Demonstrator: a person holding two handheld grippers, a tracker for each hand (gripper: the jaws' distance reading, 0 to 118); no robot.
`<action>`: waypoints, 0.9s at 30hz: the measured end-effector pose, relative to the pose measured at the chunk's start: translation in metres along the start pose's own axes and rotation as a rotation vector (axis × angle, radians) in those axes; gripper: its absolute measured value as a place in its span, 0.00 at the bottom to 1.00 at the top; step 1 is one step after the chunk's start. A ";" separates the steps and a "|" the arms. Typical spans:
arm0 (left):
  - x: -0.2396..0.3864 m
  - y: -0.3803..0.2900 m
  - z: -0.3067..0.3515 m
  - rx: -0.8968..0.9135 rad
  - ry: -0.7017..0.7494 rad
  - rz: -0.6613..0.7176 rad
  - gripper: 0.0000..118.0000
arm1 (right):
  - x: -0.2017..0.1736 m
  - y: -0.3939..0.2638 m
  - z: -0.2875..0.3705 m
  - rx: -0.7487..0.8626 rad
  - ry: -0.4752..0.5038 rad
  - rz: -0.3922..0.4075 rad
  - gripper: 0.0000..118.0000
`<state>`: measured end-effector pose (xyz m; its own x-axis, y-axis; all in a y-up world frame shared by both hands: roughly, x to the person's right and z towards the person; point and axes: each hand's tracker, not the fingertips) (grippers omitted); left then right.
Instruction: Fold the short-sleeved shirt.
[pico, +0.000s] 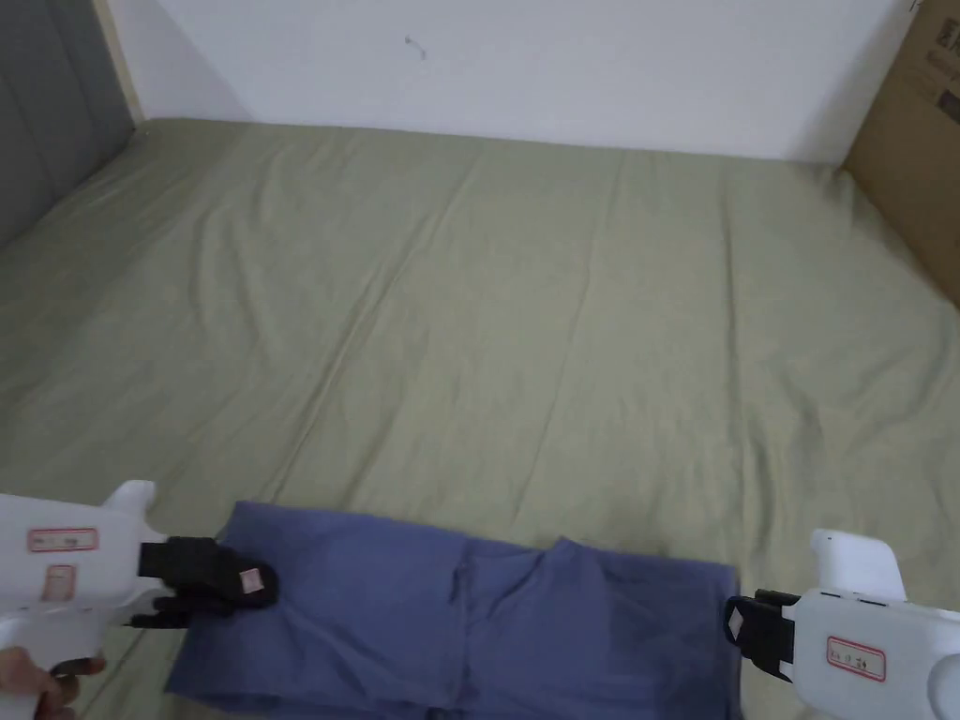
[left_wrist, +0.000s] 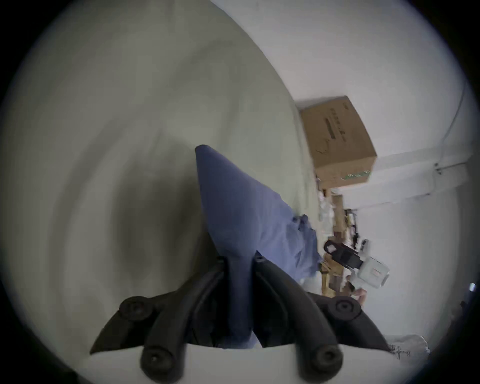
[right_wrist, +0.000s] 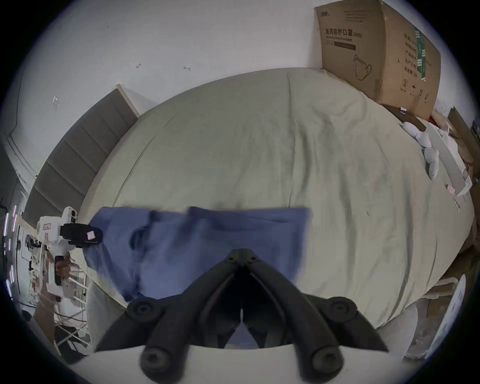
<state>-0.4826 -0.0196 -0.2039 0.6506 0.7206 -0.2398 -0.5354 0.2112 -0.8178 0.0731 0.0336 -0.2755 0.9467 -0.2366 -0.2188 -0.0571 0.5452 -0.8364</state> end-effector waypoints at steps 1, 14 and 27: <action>-0.004 0.002 0.010 0.005 0.015 0.007 0.07 | -0.001 0.000 -0.001 -0.004 -0.001 0.003 0.00; 0.056 0.001 0.034 0.074 0.179 0.020 0.07 | 0.010 -0.007 -0.005 -0.023 0.017 -0.007 0.00; 0.240 -0.012 -0.050 -0.071 0.140 -0.263 0.07 | 0.073 -0.021 0.018 0.024 -0.004 -0.107 0.00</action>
<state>-0.2927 0.1177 -0.2778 0.8325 0.5480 -0.0808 -0.3030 0.3284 -0.8946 0.1488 0.0198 -0.2651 0.9483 -0.2908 -0.1269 0.0516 0.5359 -0.8427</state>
